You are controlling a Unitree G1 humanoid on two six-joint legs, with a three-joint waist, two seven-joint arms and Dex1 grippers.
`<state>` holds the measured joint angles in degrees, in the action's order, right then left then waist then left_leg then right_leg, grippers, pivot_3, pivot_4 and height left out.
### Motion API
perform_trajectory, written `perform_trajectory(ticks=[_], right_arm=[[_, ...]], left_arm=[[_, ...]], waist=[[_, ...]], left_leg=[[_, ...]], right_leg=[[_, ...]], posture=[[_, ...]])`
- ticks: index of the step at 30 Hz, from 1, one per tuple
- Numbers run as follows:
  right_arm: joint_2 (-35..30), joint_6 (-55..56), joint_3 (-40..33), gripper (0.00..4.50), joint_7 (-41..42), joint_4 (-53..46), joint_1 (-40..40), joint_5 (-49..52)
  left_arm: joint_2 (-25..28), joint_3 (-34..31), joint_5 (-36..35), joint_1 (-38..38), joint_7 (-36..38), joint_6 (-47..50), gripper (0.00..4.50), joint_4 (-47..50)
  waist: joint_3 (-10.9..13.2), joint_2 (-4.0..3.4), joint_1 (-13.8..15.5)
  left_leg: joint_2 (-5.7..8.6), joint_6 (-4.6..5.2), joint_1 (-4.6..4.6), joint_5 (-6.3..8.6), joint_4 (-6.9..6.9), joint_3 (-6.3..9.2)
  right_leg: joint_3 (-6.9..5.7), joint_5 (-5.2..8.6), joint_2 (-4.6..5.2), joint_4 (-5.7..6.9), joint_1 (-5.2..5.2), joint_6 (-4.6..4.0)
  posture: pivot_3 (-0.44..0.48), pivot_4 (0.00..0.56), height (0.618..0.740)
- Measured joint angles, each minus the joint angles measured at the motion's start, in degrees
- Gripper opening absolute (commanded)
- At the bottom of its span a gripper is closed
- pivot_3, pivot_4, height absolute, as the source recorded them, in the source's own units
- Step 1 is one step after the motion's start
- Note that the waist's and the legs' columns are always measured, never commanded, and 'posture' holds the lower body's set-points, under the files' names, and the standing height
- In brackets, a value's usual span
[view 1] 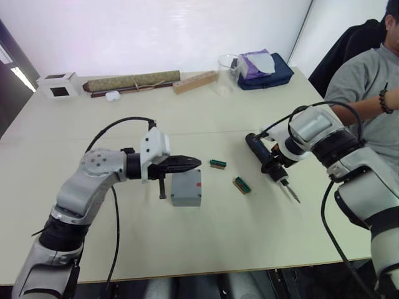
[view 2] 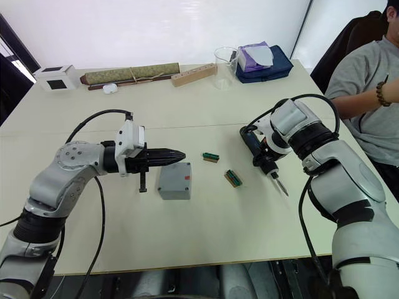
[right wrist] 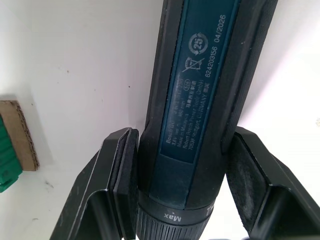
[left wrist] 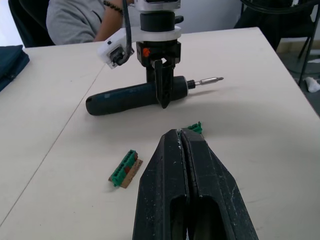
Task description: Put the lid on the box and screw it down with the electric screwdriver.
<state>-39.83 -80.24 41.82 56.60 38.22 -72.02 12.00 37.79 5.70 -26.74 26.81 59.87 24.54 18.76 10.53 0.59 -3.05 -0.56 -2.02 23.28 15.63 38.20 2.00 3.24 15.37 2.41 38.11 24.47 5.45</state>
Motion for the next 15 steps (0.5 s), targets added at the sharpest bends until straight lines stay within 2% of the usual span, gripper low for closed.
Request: perform_trajectory(ticks=[4, 6, 8, 9, 12, 14, 15], right_arm=[[-2.44, -1.96, -5.94, 2.13, -0.18, -5.74, -0.01, 1.16], [-4.3, -3.8, -13.69, 2.13, -0.55, -14.8, 1.72, 4.18], [-3.59, -3.42, -24.93, 2.13, -1.11, -28.65, 6.38, 8.6], [-1.12, -2.39, -30.53, 2.13, -1.84, -35.92, 9.09, 11.04], [5.84, 1.98, -38.92, 2.13, -5.66, -47.27, 15.73, 14.38], [14.74, 11.84, -45.01, 2.13, -11.88, -55.6, 24.02, 14.4], [17.87, 16.18, -45.39, 2.13, -14.07, -58.5, 26.86, 14.4]], left_arm=[[2.93, -0.58, -0.06, -1.73, 1.09, 0.55, 0.0, 0.29], [4.39, -0.69, -0.19, -2.57, 2.23, 1.0, 0.0, 0.24], [4.89, -1.08, -0.57, -2.63, 3.41, 1.1, 0.0, -0.93], [4.87, -1.31, -1.01, -2.5, 3.91, 1.19, 0.0, -2.1], [5.0, -1.34, -0.88, -2.31, 5.29, 0.8, 0.0, -4.52], [4.99, -0.47, 0.01, -1.68, 6.56, 0.74, 0.0, -7.09], [4.91, 0.36, 0.48, -1.29, 7.05, 0.65, 0.0, -8.2]], waist=[[0.24, -0.31, 0.15], [0.29, -0.27, 0.35], [0.29, -0.26, 0.47], [0.28, -0.25, 0.46], [0.24, -0.13, 0.6], [0.2, -0.05, 0.94], [0.26, -0.11, 0.98]], left_leg=[[0.02, 0.0, 0.14, 0.0, -0.07, -0.03], [0.01, 0.0, 0.21, 0.0, -0.11, 0.0], [-0.05, 0.01, 0.21, 0.0, -0.18, 0.03], [-0.08, 0.01, 0.2, 0.0, -0.17, 0.04], [-0.08, 0.0, 0.13, 0.0, -0.07, 0.12], [-0.03, 0.0, 0.12, 0.0, 0.05, 0.17], [0.04, -0.01, 0.15, -0.01, -0.01, 0.13]], right_leg=[[0.02, 0.0, 0.03, -0.01, 0.2, 0.0], [0.01, 0.01, 0.0, -0.02, 0.27, -0.01], [-0.01, 0.02, -0.07, -0.06, 0.26, -0.02], [-0.02, 0.02, -0.1, -0.05, 0.24, -0.02], [-0.09, 0.01, -0.09, -0.02, 0.09, -0.01], [-0.14, 0.01, -0.05, 0.0, -0.01, 0.0], [-0.12, -0.02, 0.04, -0.01, 0.02, 0.06]], posture=[[0.0, 0.15, 0.736], [0.0, 0.15, 0.736], [0.0, 0.15, 0.736], [0.0, 0.15, 0.736], [0.0, 0.15, 0.736], [0.0, 0.15, 0.736], [0.0, 0.15, 0.736]])
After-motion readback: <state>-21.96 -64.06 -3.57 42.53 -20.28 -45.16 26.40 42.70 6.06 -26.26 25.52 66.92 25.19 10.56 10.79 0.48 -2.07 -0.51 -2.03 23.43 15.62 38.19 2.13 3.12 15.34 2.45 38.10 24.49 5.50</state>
